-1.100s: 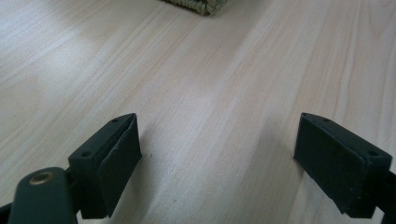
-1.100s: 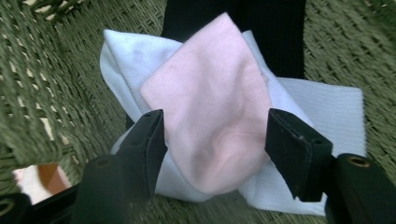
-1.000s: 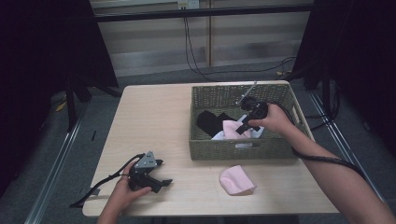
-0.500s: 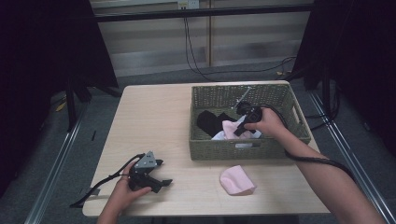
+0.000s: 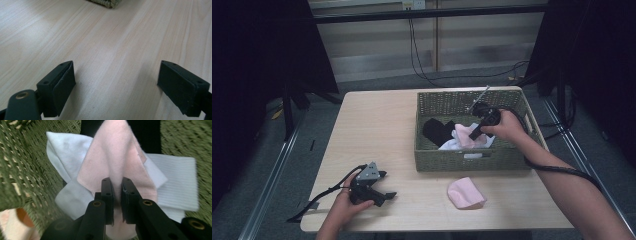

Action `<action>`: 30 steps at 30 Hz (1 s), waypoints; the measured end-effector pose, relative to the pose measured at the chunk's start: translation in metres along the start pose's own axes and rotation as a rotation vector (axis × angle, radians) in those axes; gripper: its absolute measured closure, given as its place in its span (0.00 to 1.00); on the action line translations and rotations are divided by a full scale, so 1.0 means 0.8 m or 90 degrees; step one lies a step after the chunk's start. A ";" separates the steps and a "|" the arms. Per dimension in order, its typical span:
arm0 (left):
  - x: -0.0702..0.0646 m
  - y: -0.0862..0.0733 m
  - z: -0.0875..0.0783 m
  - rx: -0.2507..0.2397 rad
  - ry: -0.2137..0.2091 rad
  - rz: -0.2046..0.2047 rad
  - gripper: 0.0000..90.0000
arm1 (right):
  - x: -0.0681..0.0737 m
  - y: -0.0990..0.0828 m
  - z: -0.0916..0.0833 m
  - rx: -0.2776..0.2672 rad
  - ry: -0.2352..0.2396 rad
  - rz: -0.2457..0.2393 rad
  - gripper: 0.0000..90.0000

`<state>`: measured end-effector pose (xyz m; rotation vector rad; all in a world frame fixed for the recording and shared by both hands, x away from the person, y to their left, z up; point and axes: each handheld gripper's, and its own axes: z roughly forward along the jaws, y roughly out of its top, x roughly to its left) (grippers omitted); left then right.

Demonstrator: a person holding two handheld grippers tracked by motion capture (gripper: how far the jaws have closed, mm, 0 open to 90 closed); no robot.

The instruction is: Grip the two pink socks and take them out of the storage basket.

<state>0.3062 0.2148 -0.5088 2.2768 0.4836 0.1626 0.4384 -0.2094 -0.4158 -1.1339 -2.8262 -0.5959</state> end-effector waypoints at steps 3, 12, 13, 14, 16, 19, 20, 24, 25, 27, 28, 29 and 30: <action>0.000 0.000 0.000 0.000 0.000 0.000 0.15 | -0.002 -0.002 -0.015 -0.014 0.004 0.004 0.91; 0.000 0.000 0.000 0.001 0.000 0.001 0.15 | -0.005 -0.006 -0.055 -0.040 0.009 0.020 0.91; 0.000 0.000 0.000 0.001 -0.001 0.001 0.15 | -0.006 -0.006 -0.060 -0.045 0.009 0.019 0.91; 0.000 0.000 0.000 0.001 0.000 0.001 0.15 | -0.005 -0.007 -0.064 -0.046 0.011 0.025 0.91; 0.000 0.000 0.000 0.001 0.000 0.001 0.15 | -0.004 -0.007 -0.071 -0.044 0.012 0.024 0.91; 0.000 0.000 0.000 0.001 -0.001 0.001 0.15 | -0.002 -0.009 -0.079 -0.047 0.021 0.025 0.91; 0.000 0.000 0.000 0.001 0.000 0.002 0.15 | -0.001 -0.009 -0.080 -0.048 0.023 0.022 0.91; 0.000 0.000 0.000 0.000 0.000 0.000 0.15 | 0.007 -0.011 -0.088 -0.045 0.027 0.020 0.91; 0.000 0.000 0.000 0.001 0.000 0.001 0.15 | 0.010 -0.011 -0.090 -0.047 0.031 0.018 0.91; 0.000 0.000 0.000 0.000 0.000 0.000 0.15 | 0.013 -0.012 -0.094 -0.049 0.035 0.011 0.91; 0.000 0.000 0.000 0.000 0.000 0.000 0.15 | 0.015 -0.012 -0.096 -0.048 0.038 0.009 0.91; 0.000 0.000 0.000 0.001 0.000 0.001 0.15 | 0.017 -0.012 -0.096 -0.046 0.039 0.007 0.91; 0.000 0.000 0.000 0.001 0.000 0.001 0.15 | 0.020 -0.012 -0.098 -0.044 0.043 0.006 0.91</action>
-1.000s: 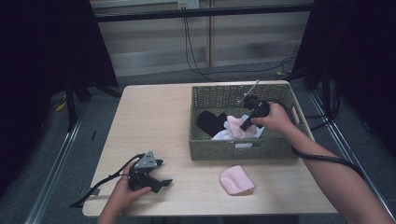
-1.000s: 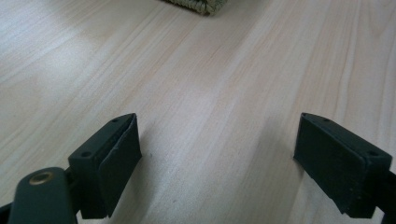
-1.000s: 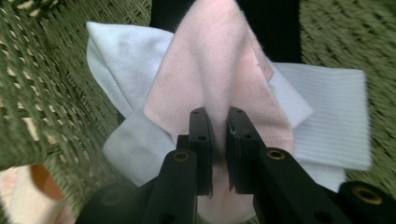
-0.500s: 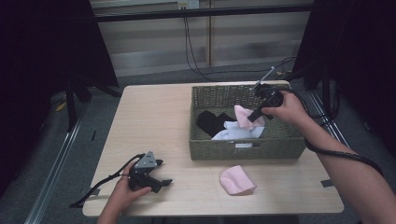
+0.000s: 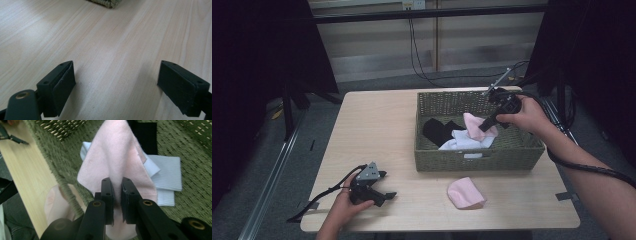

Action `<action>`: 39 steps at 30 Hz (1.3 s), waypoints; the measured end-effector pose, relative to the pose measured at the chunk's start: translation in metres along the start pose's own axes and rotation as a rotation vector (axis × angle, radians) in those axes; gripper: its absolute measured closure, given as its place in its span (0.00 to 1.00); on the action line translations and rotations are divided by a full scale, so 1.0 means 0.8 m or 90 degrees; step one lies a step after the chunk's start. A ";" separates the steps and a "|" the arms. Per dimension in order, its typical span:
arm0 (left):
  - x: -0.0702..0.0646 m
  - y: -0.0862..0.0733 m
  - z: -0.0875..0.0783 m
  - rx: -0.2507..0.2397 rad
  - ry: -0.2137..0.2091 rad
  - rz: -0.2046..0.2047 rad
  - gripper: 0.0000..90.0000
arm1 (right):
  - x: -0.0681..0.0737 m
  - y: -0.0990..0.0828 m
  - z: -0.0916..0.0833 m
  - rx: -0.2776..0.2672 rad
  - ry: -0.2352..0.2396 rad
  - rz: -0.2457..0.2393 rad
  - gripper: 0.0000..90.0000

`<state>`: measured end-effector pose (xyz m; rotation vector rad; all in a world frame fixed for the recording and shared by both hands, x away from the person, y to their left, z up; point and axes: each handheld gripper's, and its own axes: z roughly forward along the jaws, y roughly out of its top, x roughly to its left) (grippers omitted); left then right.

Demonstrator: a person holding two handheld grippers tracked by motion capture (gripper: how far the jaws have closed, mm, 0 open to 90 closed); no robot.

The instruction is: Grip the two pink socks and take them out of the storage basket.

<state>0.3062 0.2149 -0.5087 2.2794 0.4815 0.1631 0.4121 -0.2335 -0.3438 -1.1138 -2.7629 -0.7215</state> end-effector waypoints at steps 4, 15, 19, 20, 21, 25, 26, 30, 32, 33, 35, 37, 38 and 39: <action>0.000 0.000 0.000 0.000 0.000 0.000 0.15 | 0.007 0.000 -0.007 0.002 0.010 -0.011 0.91; 0.000 0.000 0.000 0.000 0.000 0.000 0.15 | 0.027 -0.010 -0.026 0.004 0.023 -0.029 0.90; 0.000 0.000 0.000 0.000 0.000 0.000 0.15 | 0.036 -0.015 -0.029 0.000 0.031 -0.041 0.90; 0.000 0.000 0.000 0.000 0.000 0.000 0.15 | 0.038 -0.015 -0.030 -0.001 0.033 -0.044 0.90; 0.000 0.000 0.000 0.000 0.000 0.000 0.15 | 0.041 -0.016 -0.030 -0.002 0.035 -0.047 0.90; 0.000 0.000 0.000 0.000 0.000 0.000 0.15 | 0.049 -0.019 -0.032 -0.005 0.042 -0.058 0.90; 0.000 0.000 0.000 0.000 0.000 0.000 0.15 | 0.051 -0.020 -0.033 -0.003 0.043 -0.059 0.90; 0.000 0.000 0.000 -0.001 0.000 -0.001 0.15 | 0.060 -0.024 -0.034 -0.004 0.049 -0.072 0.90; 0.000 0.000 0.000 -0.001 0.000 -0.001 0.15 | 0.063 -0.026 -0.033 -0.005 0.054 -0.076 0.90; 0.000 0.000 0.000 0.000 0.000 0.000 0.15 | 0.065 -0.026 -0.033 -0.003 0.057 -0.079 0.90; 0.000 0.000 0.000 0.000 0.000 0.000 0.15 | 0.069 -0.027 -0.032 -0.001 0.060 -0.086 0.90; 0.000 0.000 0.000 0.000 0.000 0.000 0.15 | 0.073 -0.029 -0.030 -0.005 0.068 -0.088 0.90; 0.000 0.000 0.000 0.000 0.000 0.000 0.15 | 0.075 -0.029 -0.030 -0.005 0.068 -0.090 0.90; 0.000 0.000 0.000 0.000 0.000 0.000 0.15 | 0.078 -0.030 -0.028 -0.006 0.070 -0.092 0.90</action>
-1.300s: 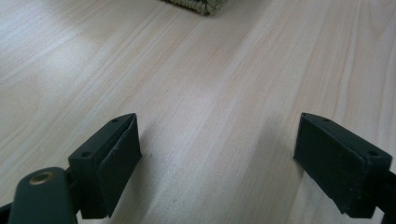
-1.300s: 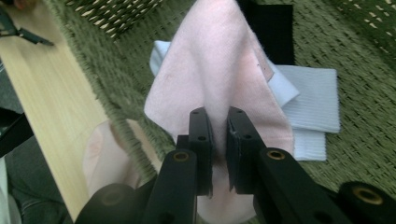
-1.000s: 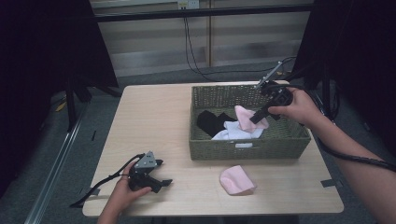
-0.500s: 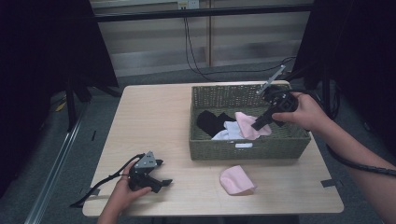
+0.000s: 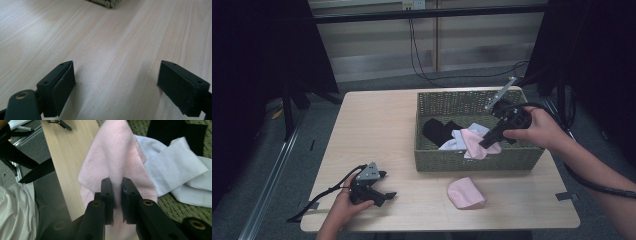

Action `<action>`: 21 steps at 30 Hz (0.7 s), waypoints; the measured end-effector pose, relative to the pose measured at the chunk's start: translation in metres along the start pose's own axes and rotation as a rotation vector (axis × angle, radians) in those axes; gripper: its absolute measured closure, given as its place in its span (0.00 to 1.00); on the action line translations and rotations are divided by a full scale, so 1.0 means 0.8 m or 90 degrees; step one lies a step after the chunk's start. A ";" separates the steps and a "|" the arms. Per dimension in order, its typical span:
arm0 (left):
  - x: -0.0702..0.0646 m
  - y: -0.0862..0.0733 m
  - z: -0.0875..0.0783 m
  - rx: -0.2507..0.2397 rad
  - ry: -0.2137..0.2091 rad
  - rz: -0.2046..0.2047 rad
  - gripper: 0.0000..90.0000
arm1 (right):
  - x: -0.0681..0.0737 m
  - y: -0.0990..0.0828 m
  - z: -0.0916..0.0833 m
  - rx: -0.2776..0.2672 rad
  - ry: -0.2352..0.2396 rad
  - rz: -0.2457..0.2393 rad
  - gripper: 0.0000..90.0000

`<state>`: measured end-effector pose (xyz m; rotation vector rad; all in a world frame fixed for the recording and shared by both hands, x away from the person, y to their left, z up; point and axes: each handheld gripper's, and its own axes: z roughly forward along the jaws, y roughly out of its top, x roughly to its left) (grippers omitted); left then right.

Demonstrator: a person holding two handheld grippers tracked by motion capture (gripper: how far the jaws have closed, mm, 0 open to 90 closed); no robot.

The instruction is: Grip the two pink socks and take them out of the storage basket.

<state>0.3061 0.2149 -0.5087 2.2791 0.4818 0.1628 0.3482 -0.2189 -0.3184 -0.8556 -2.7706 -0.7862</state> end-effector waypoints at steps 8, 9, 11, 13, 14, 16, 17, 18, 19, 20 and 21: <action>0.000 0.000 0.001 -0.004 0.002 -0.002 0.15 | 0.018 -0.002 0.015 0.009 0.020 -0.020 0.90; 0.000 0.000 0.001 -0.004 0.002 -0.001 0.15 | 0.020 -0.002 0.017 0.008 0.020 -0.024 0.90; 0.000 0.000 0.000 -0.003 0.002 -0.001 0.15 | 0.024 -0.003 0.022 0.008 0.022 -0.024 0.90; 0.000 0.000 0.000 -0.003 0.002 -0.002 0.15 | 0.027 -0.004 0.027 0.007 0.029 -0.030 0.90; 0.000 0.000 0.000 -0.003 0.002 -0.002 0.15 | 0.029 -0.005 0.031 0.010 0.028 -0.031 0.90; 0.000 0.000 0.000 -0.003 0.002 -0.002 0.15 | 0.032 -0.006 0.038 0.011 0.031 -0.032 0.90; 0.000 0.000 0.001 -0.004 0.001 -0.002 0.15 | 0.032 -0.007 0.042 0.012 0.034 -0.037 0.90; 0.000 0.000 0.001 -0.003 0.001 -0.002 0.15 | 0.034 -0.008 0.047 0.015 0.033 -0.041 0.90; 0.000 0.000 0.001 -0.004 0.002 -0.002 0.15 | 0.035 -0.009 0.051 0.019 0.034 -0.042 0.90; 0.000 0.000 0.000 -0.003 0.002 -0.002 0.15 | 0.036 -0.010 0.054 0.022 0.038 -0.038 0.90; 0.000 0.000 0.001 -0.004 0.002 -0.003 0.15 | 0.036 -0.012 0.059 0.026 0.038 -0.040 0.90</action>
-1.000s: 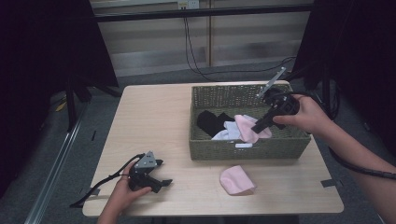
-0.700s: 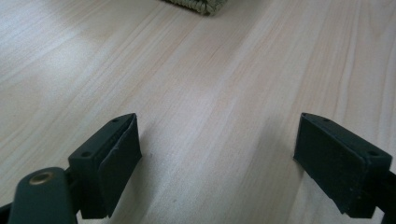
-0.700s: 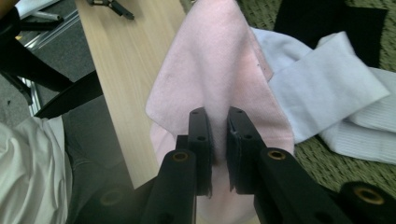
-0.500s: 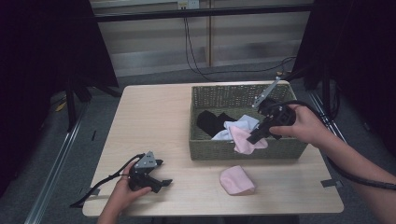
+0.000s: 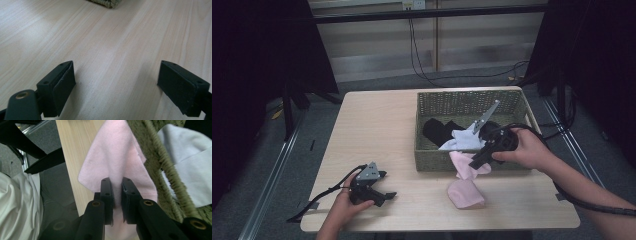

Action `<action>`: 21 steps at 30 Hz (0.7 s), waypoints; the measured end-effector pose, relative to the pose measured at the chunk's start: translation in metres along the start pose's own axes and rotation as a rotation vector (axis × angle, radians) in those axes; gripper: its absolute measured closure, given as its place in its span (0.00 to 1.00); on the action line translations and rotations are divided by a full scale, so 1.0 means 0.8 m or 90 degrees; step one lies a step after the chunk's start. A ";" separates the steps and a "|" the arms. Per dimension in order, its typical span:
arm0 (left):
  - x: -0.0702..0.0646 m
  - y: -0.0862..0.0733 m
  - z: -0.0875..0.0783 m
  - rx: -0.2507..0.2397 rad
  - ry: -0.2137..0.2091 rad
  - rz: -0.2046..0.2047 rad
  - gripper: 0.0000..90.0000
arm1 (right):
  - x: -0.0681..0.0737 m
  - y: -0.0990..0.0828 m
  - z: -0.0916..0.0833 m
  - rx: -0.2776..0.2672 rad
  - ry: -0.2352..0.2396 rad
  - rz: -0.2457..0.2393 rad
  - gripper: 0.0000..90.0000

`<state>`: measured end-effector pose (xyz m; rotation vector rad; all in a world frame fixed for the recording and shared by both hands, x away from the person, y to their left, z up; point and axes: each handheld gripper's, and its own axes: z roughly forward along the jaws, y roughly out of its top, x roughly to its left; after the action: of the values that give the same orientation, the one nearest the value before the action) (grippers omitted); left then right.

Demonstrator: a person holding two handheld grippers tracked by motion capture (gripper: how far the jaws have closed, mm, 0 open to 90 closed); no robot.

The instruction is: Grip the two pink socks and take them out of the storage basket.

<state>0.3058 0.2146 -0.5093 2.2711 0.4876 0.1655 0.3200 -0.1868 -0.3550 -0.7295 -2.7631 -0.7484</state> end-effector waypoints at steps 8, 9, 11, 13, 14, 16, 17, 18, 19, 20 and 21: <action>0.000 0.000 0.000 0.001 -0.001 0.001 0.15 | 0.002 -0.004 0.023 0.003 0.002 -0.009 0.89; 0.000 0.000 0.000 0.001 -0.001 0.001 0.15 | 0.002 -0.004 0.026 0.003 0.004 -0.010 0.89; 0.000 0.000 0.000 0.001 -0.001 0.001 0.15 | 0.002 -0.007 0.033 0.006 0.005 -0.007 0.89; 0.000 0.000 0.000 0.004 -0.001 0.004 0.15 | 0.000 -0.008 0.038 0.007 0.005 -0.006 0.89; 0.000 0.000 0.000 0.001 -0.001 0.001 0.15 | -0.001 -0.009 0.039 0.007 0.005 -0.006 0.89; 0.000 0.000 0.000 0.004 -0.001 0.003 0.15 | -0.001 -0.011 0.043 0.005 0.006 -0.005 0.89; 0.000 0.000 0.000 0.001 -0.001 0.001 0.15 | -0.002 -0.012 0.045 0.004 0.007 -0.006 0.89; 0.000 0.000 0.000 0.000 0.000 -0.001 0.15 | -0.002 -0.012 0.046 0.005 0.010 -0.004 0.89; 0.000 0.000 0.000 0.001 -0.001 0.000 0.15 | -0.002 -0.013 0.048 0.007 0.008 -0.001 0.89; 0.000 0.000 0.000 0.002 -0.001 0.001 0.15 | -0.003 -0.014 0.050 0.009 0.004 -0.004 0.89; 0.000 0.000 0.000 0.003 -0.001 0.003 0.15 | -0.002 -0.014 0.051 0.013 0.005 0.005 0.89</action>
<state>0.3060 0.2148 -0.5091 2.2770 0.4828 0.1654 0.3137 -0.1748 -0.3949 -0.7309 -2.7555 -0.7190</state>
